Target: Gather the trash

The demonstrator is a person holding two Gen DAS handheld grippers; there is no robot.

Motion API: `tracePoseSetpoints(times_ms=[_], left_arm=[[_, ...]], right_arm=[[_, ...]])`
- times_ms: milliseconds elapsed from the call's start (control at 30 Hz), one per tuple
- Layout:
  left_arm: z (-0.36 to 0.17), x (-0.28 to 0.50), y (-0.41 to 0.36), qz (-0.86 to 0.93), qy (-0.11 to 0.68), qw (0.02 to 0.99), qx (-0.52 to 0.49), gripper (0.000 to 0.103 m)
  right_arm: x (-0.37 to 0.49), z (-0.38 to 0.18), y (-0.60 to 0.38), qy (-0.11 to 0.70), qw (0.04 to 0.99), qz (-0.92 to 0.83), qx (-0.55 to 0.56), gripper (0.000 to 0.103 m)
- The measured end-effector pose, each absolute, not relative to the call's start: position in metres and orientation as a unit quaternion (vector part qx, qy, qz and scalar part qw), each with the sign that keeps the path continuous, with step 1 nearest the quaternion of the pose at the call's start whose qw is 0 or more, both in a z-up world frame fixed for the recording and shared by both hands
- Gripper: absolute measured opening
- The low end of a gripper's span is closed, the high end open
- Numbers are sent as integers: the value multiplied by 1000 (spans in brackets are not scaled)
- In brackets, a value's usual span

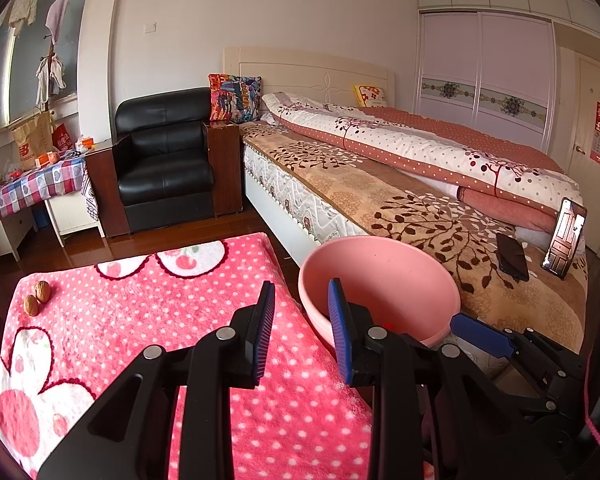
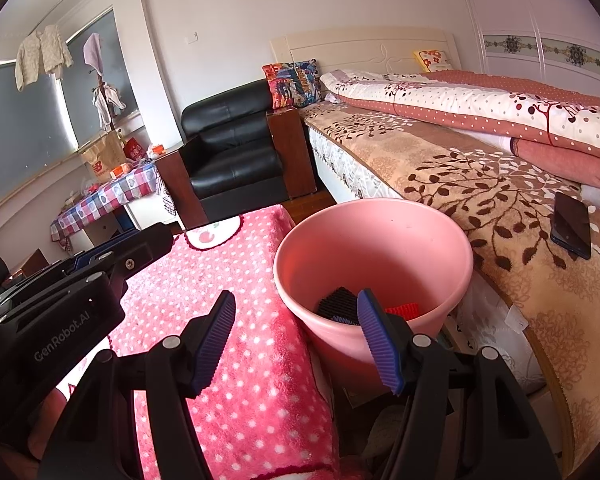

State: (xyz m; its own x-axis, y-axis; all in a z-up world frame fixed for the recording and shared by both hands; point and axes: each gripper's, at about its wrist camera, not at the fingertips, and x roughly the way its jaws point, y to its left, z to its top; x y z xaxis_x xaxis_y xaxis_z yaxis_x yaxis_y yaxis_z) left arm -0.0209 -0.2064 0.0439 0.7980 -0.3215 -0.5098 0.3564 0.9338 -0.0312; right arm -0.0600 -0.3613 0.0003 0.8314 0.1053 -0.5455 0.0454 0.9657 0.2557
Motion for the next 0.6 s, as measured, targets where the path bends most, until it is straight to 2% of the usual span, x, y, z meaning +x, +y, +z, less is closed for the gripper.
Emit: tracePoseSetpoints(times_ms=[600], left_arm=[[44,-20,-205,-179,262,948,31,28]], right_arm=[[-57,2,-358,293,948,16,126,63]])
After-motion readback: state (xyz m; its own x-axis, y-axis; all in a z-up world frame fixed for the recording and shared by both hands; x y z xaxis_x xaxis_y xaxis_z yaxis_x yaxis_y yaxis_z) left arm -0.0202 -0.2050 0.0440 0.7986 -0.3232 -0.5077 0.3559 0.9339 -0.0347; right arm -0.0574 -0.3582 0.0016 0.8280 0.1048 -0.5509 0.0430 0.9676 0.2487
